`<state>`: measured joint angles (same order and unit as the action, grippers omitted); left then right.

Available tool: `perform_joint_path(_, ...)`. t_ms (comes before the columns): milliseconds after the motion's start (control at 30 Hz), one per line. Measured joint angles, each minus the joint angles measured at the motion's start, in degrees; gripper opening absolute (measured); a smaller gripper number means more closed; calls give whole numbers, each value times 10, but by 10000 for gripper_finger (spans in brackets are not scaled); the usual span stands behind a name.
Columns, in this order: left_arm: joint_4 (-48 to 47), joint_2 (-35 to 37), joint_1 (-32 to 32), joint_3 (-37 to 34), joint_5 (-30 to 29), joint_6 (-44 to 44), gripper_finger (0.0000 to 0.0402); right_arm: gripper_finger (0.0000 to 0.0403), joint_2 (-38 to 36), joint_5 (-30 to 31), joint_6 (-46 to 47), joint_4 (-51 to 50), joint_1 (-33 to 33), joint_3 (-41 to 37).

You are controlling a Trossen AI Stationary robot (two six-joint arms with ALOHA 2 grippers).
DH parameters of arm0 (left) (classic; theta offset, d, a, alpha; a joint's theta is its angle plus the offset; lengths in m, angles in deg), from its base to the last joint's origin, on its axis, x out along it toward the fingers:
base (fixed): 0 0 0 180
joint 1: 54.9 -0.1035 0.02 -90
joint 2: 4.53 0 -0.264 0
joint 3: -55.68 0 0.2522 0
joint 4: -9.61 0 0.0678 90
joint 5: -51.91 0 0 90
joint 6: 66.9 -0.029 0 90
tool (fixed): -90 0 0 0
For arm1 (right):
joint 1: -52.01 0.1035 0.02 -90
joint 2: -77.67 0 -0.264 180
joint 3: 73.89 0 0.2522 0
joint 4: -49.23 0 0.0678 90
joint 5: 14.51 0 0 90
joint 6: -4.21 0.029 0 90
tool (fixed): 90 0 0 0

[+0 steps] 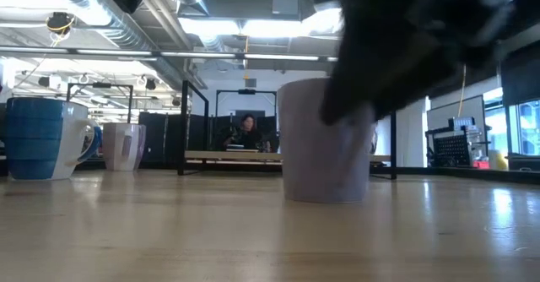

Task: Place coffee mugs
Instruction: Put the bottom purple mug on the shelf

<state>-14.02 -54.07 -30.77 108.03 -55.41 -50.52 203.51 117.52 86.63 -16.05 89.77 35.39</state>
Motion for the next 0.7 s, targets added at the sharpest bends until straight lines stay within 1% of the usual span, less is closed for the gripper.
perform_joint_path(167, 0, 0, 0, 0, 0, 0, 204, 167, 0, -17, -119, 66, -36, 0)
perform_joint_path(267, 0, 0, 0, 0, 0, 0, 204, 167, -1, -40, -156, 63, -54, 0)
perform_joint_path(367, 0, 0, 0, 0, 0, 3, 204, 167, -21, -54, -170, 36, -58, 0)
perform_joint_path(467, 1, -4, 0, 1, -2, 25, 204, 167, -58, -61, -171, -16, -42, 0)
perform_joint_path(600, 11, -38, 7, 1, -4, 56, 204, 167, -102, -43, -172, -95, -13, 0)
perform_joint_path(700, 46, -84, 21, 1, -14, 65, 204, 167, -126, -41, -170, -157, 4, 0)
